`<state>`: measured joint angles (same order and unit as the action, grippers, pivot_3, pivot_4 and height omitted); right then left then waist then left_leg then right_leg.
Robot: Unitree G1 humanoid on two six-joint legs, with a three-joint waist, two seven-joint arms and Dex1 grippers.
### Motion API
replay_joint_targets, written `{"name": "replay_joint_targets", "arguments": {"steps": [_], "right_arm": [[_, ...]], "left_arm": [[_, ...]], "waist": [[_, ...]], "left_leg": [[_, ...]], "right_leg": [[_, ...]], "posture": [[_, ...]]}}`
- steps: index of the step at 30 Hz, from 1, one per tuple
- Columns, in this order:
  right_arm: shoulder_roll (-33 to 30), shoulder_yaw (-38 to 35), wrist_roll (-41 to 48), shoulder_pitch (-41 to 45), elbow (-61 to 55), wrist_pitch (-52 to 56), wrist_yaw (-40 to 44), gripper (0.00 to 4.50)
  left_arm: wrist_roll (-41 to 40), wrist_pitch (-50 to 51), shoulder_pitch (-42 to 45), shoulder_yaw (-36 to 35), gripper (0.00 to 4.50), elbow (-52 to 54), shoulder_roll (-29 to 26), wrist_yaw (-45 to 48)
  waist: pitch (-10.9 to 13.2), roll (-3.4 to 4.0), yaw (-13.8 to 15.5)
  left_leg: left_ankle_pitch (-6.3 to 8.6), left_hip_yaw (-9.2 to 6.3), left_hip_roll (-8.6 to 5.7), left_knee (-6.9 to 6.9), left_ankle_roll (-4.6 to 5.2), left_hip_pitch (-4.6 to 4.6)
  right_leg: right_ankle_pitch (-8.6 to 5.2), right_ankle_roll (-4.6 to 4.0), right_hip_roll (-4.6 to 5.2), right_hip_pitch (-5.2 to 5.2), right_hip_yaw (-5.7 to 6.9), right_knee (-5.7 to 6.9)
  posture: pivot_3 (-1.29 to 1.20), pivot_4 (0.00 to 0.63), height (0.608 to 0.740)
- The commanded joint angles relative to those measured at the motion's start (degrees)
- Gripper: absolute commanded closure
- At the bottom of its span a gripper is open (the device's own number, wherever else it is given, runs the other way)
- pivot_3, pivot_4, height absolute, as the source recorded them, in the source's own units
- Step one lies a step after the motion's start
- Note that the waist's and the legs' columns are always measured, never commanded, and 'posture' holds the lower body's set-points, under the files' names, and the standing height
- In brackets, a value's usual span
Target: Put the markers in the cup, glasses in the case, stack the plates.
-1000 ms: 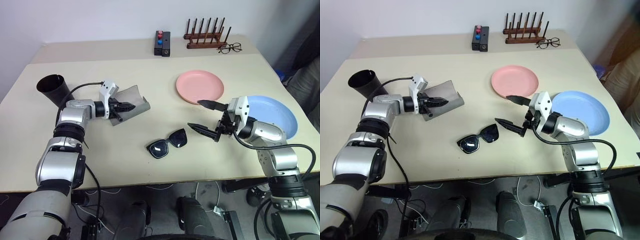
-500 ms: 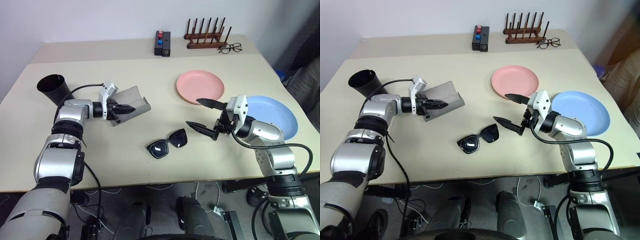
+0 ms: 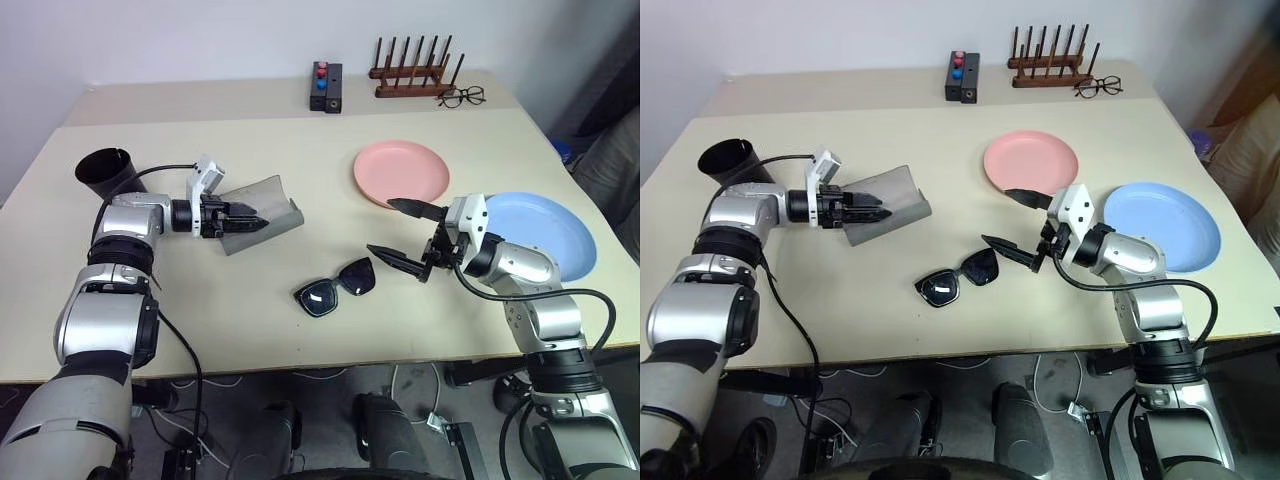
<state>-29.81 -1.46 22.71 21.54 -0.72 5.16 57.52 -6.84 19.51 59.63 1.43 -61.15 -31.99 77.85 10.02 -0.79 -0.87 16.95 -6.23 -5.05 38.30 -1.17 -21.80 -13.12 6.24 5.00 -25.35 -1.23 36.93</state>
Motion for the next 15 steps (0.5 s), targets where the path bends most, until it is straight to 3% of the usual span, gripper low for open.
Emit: {"name": "replay_joint_targets", "arguments": {"steps": [1, 8, 11, 15], "right_arm": [[0.5, -0.6, 0.4, 1.3, -1.3, -1.2, -0.6, 0.00], [0.2, -0.9, 0.4, 1.0, -2.1, -1.4, -1.4, 0.00], [0.1, -0.9, 0.4, 0.8, -2.1, -1.5, -1.6, 0.00], [0.1, -0.8, 0.1, 0.7, -1.9, -1.8, -1.8, 0.00]], "left_arm": [[1.1, -2.2, 0.9, 0.7, 1.67, -0.2, 0.0, 0.9], [1.9, -3.6, 0.1, 0.4, 1.67, -1.4, 1.7, 0.1], [1.6, -3.4, 0.2, -0.2, 2.54, -1.7, 2.0, -0.8], [2.2, -3.9, -0.1, 0.3, 4.46, -1.6, 1.7, -0.7]], "waist": [[0.0, 0.00, 0.0], [0.0, 0.00, 0.0], [0.0, 0.00, -0.1], [0.0, 0.00, -0.1]], "left_leg": [[0.00, 0.00, 0.00, 0.00, 0.00, 0.00], [0.01, 0.00, 0.00, 0.00, 0.02, 0.00], [0.01, 0.00, 0.00, 0.00, 0.02, 0.00], [0.01, 0.00, 0.01, 0.00, 0.02, 0.00]], "right_leg": [[0.00, 0.00, 0.00, 0.00, 0.00, 0.00], [0.00, 0.00, 0.00, 0.00, 0.00, 0.00], [0.00, 0.00, -0.01, -0.01, 0.00, 0.00], [0.00, 0.00, -0.01, -0.01, 0.00, 0.01]], "posture": [[0.00, 0.150, 0.740], [0.00, 0.150, 0.740], [0.00, 0.150, 0.740], [0.00, 0.150, 0.740]]}}
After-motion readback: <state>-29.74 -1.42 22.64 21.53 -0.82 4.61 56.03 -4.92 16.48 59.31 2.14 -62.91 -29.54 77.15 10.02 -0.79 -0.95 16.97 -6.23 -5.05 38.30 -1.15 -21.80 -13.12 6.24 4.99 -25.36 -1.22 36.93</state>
